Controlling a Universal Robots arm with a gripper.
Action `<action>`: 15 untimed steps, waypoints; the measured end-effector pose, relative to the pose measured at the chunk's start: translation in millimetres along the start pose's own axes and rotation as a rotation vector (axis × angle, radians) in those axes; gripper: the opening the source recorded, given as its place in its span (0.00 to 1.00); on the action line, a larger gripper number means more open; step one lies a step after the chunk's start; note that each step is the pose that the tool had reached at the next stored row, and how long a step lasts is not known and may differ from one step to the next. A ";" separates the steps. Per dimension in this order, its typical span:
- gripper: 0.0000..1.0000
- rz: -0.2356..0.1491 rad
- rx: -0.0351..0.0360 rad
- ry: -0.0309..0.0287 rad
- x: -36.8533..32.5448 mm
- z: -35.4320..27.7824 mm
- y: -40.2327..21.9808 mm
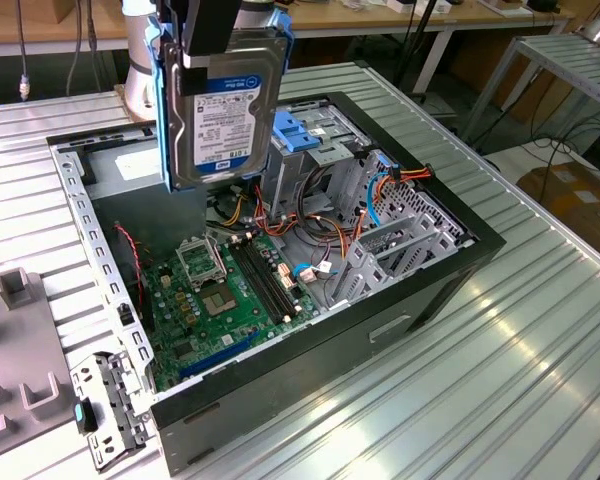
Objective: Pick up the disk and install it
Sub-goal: 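Insert the disk into the insertion slot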
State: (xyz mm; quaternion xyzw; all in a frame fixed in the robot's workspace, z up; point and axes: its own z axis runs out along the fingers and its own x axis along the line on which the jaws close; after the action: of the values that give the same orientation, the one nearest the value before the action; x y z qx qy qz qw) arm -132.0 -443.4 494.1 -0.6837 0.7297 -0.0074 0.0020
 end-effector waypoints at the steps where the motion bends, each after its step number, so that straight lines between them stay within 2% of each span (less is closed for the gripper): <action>1: 0.37 0.000 0.0000 0.0001 1.5 0.0 -0.1; 15: 0.37 0.000 0.0000 0.0000 22.2 0.3 -1.5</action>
State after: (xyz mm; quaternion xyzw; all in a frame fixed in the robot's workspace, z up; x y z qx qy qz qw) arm -132.0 -465.7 494.0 -0.6837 0.7297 -0.0074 0.0020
